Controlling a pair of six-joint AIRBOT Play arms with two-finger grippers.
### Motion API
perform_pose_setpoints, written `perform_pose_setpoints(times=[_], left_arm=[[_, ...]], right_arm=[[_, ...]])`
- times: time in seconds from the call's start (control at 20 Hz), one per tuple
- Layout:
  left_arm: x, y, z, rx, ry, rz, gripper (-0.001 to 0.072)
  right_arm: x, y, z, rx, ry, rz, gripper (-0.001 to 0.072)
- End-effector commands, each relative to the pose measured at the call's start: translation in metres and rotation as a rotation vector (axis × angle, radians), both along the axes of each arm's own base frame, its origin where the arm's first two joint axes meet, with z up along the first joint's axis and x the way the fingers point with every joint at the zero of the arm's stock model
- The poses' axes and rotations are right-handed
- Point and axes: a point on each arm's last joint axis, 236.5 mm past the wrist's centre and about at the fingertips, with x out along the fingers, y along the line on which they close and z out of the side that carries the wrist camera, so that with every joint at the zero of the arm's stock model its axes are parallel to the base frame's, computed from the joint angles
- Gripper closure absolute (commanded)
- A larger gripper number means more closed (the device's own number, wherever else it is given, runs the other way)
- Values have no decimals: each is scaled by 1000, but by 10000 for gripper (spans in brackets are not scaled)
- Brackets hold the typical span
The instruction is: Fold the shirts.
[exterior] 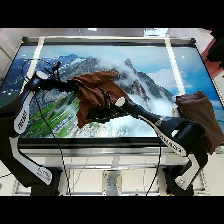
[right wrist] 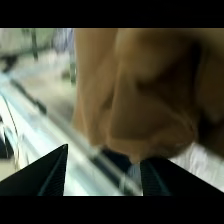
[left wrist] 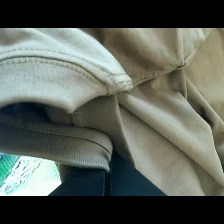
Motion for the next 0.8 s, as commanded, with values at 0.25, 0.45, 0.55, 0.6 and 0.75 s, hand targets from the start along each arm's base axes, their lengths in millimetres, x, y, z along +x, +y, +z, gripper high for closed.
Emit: perform_pose_setpoints(times=[0.25, 0.45, 0.55, 0.6, 0.75], left_arm=[[1, 0, 2, 3, -7, -2, 698], [15, 7, 32, -3, -55, -5, 698], [29, 16, 80, -17, -120, 7, 698], [34, 24, 112, -18, -167, 12, 698], [23, 42, 212, 0, -316, -1, 698]], right_arm=[[54, -17, -8, -24, -99, -169, 669], [85, -40, 14, -24, -209, -155, 681], [107, -64, 47, -56, -346, -124, 683], [120, -82, 69, -86, -420, -122, 683], [142, -140, 145, -172, -603, -125, 684]])
